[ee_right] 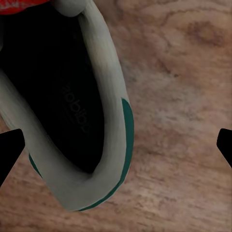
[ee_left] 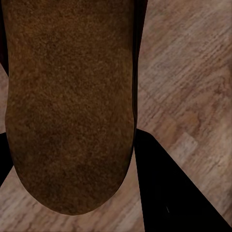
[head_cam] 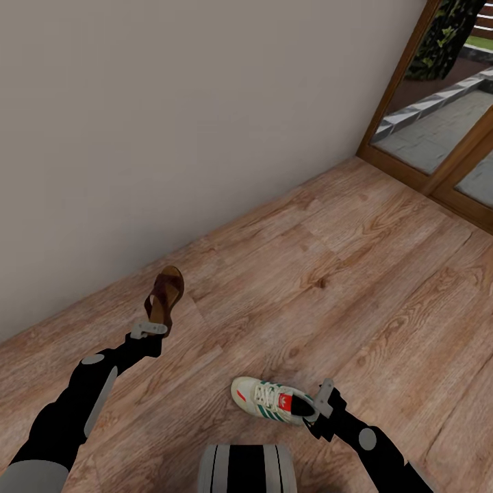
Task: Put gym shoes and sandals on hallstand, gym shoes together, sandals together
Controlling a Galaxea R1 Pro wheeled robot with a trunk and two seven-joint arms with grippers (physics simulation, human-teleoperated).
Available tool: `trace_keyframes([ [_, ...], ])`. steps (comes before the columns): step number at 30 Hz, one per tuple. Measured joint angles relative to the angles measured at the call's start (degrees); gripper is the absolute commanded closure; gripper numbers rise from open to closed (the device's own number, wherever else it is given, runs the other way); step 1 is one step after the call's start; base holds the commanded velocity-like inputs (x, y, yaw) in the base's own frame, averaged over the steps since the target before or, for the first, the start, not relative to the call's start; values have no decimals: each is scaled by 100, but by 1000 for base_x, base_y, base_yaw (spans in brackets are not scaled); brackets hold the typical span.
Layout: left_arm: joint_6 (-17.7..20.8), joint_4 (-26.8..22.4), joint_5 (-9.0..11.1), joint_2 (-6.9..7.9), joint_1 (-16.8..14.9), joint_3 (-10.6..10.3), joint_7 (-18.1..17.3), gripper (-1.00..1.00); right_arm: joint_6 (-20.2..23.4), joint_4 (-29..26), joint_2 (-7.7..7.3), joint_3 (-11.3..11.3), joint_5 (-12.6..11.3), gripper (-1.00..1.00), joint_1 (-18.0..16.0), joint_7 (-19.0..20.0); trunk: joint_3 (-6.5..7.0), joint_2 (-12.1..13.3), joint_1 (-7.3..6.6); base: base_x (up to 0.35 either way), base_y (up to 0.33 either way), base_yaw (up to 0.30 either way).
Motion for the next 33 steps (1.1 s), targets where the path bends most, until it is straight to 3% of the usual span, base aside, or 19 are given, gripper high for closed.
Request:
trace_keyframes([
  [24, -27, 0, 6, -3, 0, 1, 0, 100, 0, 0, 0, 0, -1, -100, 0, 3, -3, 0, 0, 0, 29, 0],
  [33, -18, 0, 8, -9, 0, -3, 0, 100, 0, 0, 0, 0, 0, -100, 0, 3, -243, -11, 21, 0, 0, 0],
])
